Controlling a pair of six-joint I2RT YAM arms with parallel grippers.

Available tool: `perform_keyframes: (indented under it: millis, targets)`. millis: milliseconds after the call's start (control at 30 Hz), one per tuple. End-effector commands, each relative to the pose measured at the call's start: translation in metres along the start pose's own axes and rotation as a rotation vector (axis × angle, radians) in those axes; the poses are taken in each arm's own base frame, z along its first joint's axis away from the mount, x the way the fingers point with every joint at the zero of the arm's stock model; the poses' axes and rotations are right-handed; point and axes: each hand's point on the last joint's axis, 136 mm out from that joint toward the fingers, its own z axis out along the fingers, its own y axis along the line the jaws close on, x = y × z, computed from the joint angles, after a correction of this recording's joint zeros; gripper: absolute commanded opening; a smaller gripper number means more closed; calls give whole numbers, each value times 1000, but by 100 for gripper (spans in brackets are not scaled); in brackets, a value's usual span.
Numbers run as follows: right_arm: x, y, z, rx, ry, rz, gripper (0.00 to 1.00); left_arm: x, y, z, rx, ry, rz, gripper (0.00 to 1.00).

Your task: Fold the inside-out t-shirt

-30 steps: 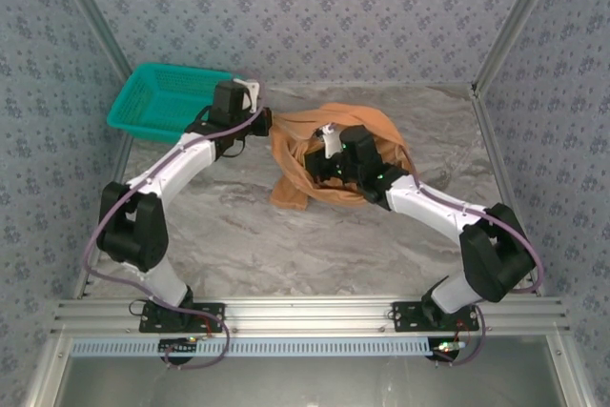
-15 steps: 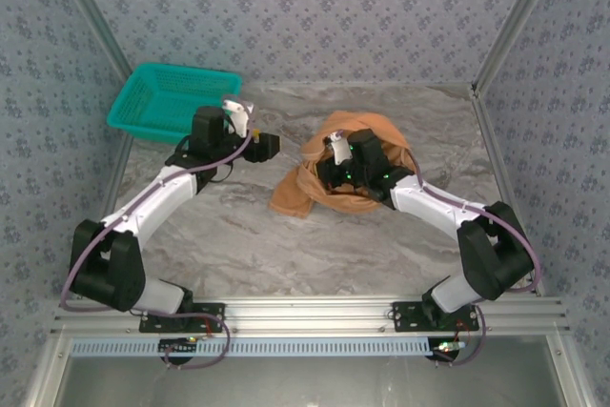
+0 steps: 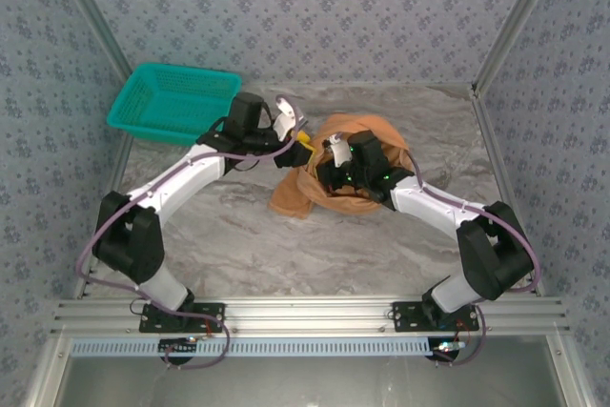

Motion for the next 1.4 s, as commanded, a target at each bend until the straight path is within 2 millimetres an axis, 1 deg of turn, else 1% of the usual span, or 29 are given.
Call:
perform_keyframes:
  millis: [0,33,67,133,200,267,300,367,467,533,600,667,733,767,833,900,933,967,1000,1033,1067,1100,1133,1167,1200,1267,1300,1333,1367]
  targets:
    - [-8,4,-9,-1,-25,-31,0,-12,-11,1,92,-8,22,30]
    - [-8,5,-10,-4,-26,-33,0,-15,-11,2,105,-10,17,19]
    - [-9,6,-11,-4,-29,-37,0,-18,-10,2,109,-14,7,11]
    - [-14,8,-16,-1,-46,-56,0,-27,-5,0,108,-39,-23,0]
    - [-14,13,-21,-6,-44,-82,0,-40,14,-6,34,-91,-93,0]
    - [-11,24,-24,-27,-37,-118,0,-54,47,-18,-101,-162,-196,0]
    - [-9,29,-25,-37,-29,-135,0,-57,64,-24,-176,-183,-243,0]
    - [-5,45,-26,-66,-15,-182,0,-57,99,-34,-347,-197,-335,0]
    - [-6,65,-24,-94,1,-241,0,-47,131,-37,-491,-173,-427,0]
    - [-13,74,-24,-99,-4,-266,0,-41,138,-33,-508,-151,-454,0]
    - [-25,79,-28,-96,-36,-277,0,-30,145,-29,-531,-118,-470,0]
    - [-40,83,-36,-95,-73,-281,0,-15,152,-23,-554,-71,-483,0]
    - [-58,81,-44,-57,-129,-266,0,-1,154,-19,-557,-32,-492,0]
    - [-71,76,-49,-13,-167,-250,0,5,153,-16,-543,-23,-498,0]
    - [-93,63,-57,72,-233,-210,0,10,148,-12,-502,-26,-504,0]
    - [-113,42,-67,220,-280,-167,0,12,144,-10,-453,-43,-518,0]
    - [-122,28,-72,321,-294,-157,0,11,143,-12,-431,-59,-530,0]
    - [-122,17,-74,401,-286,-153,0,11,142,-15,-408,-79,-545,0]
    - [-137,17,-82,439,-314,-157,0,10,143,-18,-392,-100,-558,0]
    - [-140,13,-84,471,-320,-163,0,8,145,-24,-387,-123,-571,0]
    - [-142,15,-85,471,-332,-165,0,9,148,-30,-393,-137,-579,0]
    - [-146,19,-87,445,-353,-168,0,11,152,-35,-416,-136,-578,0]
    - [-148,32,-85,368,-367,-174,0,14,157,-40,-456,-125,-575,0]
    - [-155,46,-87,276,-409,-178,0,21,165,-45,-520,-98,-573,0]
    - [-154,62,-85,168,-450,-191,0,28,172,-49,-581,-69,-569,0]
    - [-161,73,-92,89,-520,-175,0,38,182,-60,-679,-26,-584,0]
    - [-163,72,-94,85,-537,-167,0,40,184,-66,-713,-24,-589,2]
    - [-164,67,-95,110,-548,-150,0,37,181,-72,-723,-42,-586,6]
    - [-164,55,-96,173,-549,-129,0,33,176,-79,-730,-80,-584,16]
